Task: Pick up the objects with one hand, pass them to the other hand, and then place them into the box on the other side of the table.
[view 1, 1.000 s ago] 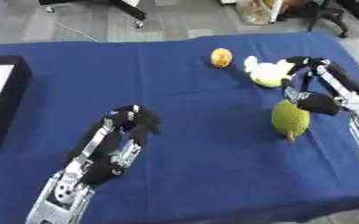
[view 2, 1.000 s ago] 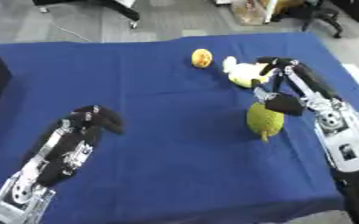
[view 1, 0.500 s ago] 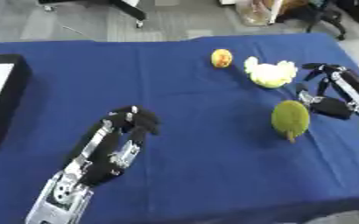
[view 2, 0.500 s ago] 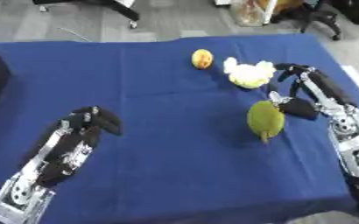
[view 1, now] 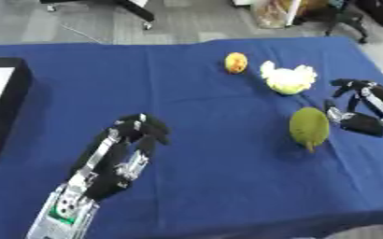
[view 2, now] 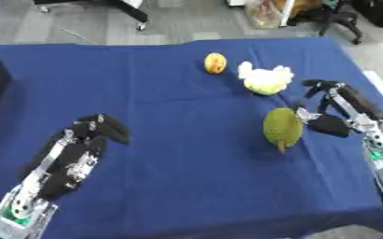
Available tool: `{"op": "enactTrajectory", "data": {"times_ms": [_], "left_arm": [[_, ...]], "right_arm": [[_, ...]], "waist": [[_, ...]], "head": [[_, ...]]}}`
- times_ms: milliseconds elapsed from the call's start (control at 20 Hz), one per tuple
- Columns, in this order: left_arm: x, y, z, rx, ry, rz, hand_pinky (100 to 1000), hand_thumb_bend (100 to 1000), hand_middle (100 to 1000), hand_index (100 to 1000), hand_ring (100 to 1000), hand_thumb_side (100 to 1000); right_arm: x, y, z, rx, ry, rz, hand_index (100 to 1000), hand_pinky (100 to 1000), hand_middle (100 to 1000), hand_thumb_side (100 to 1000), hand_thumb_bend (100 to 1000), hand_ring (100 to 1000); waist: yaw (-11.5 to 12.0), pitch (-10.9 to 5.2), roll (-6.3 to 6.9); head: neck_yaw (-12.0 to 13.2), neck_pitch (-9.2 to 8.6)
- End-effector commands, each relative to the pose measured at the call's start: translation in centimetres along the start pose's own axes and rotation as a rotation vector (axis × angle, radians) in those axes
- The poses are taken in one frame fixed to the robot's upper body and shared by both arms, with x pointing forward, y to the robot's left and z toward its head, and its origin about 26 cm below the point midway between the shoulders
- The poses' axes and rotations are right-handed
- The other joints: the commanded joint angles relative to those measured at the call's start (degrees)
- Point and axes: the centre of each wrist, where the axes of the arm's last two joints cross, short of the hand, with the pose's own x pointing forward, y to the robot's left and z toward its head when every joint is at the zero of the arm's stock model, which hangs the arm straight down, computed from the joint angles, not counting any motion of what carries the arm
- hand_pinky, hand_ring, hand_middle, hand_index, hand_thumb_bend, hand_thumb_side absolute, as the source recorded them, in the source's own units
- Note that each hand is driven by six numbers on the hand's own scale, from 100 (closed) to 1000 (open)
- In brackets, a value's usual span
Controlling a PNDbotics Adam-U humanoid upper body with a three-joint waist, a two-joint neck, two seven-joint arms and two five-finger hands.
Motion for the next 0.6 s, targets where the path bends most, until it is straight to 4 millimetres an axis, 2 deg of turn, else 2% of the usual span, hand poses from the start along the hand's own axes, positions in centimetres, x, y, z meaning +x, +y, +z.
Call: {"op": "enactTrajectory", "data": {"times_ms": [50,600], "left_arm": [[0.4,0.5,-0.1,0.001,-0.014,-0.021,762,100,622,621,588,629],[0.4,0.6,-0.1,0.003,-0.013,-0.024,762,100,621,621,587,628]], "right_arm": [[-0.2,-1.6,0.3,0.008,-0.010,0.039,900,746,679,628,162,450],[-0.1,-1.7,1.3,0.041,-0.049,0.008,895,746,661,645,144,443]], "waist": [[0.0,-0.77,-0.17],[-0.2,-0.80,-0.24]], "head": [[-0.2,0.30],[-0.3,0.30]]}}
